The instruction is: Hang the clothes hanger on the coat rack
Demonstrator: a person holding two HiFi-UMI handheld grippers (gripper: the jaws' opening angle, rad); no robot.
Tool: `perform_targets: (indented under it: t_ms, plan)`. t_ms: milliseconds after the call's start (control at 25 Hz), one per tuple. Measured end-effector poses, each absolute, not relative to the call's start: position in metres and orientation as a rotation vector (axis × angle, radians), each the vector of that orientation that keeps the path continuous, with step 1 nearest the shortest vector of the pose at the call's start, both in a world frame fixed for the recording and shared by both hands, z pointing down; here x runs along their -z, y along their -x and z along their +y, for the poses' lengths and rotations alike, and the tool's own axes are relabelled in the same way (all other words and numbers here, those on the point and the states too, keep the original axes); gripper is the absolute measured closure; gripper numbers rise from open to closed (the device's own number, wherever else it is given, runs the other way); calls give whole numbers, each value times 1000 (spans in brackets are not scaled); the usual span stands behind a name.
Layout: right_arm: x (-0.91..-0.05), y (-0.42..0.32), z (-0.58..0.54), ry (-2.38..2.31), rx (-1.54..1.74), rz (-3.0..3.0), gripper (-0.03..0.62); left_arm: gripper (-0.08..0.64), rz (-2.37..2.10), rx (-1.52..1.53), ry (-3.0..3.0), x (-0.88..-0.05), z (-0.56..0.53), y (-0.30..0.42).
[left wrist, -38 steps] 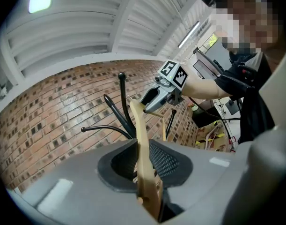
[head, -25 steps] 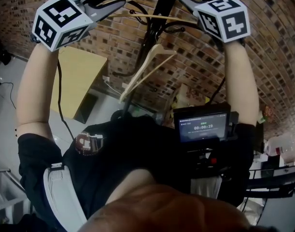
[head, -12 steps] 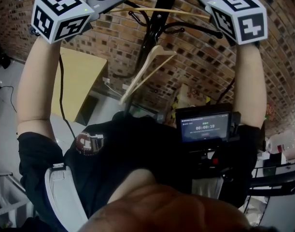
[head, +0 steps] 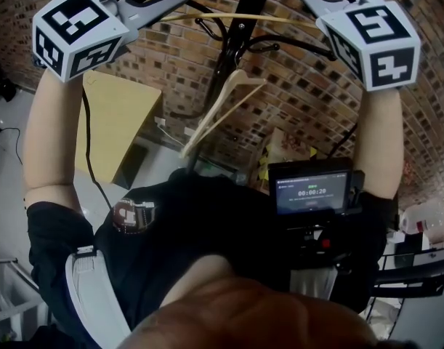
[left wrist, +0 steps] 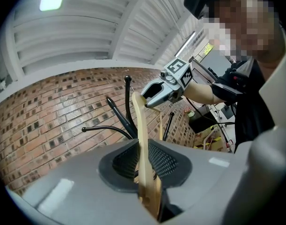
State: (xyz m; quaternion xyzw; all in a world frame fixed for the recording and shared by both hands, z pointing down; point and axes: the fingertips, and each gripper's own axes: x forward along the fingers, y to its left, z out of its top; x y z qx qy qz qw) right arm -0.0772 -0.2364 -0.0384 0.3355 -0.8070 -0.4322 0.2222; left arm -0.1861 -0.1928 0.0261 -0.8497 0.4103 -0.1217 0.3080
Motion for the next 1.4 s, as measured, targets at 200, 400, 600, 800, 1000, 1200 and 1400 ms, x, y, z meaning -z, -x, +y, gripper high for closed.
perform_targets:
  t_ms: [200,400,600,800,1000,1200,1400]
  plan:
    - [31,77,-246,-939,1170,-2211,414,500,1101,332,2255,-33,-195,191]
    - [35,76,-240,-931,1168,-2210,414,500,1089,312,2273,-29,-192,191]
    - [38,79,-236,-934,1176,-2150,416,500,1071,280,2288,-29,-196,190]
    - [27,78,-249,-935,1129,-2051,416,502,1061,247,2330,-41,-209,190]
    - [20,78,-255,-906,1073,-1995,430,503,1061,230,2355,-48,-222,194]
    - [22,75,-268,-923,1062,-1966,433,505,1052,225,2380,-50,-237,191]
    - [27,76,-281,-932,1040,-1951,454,509,1051,191,2420,-45,-255,195]
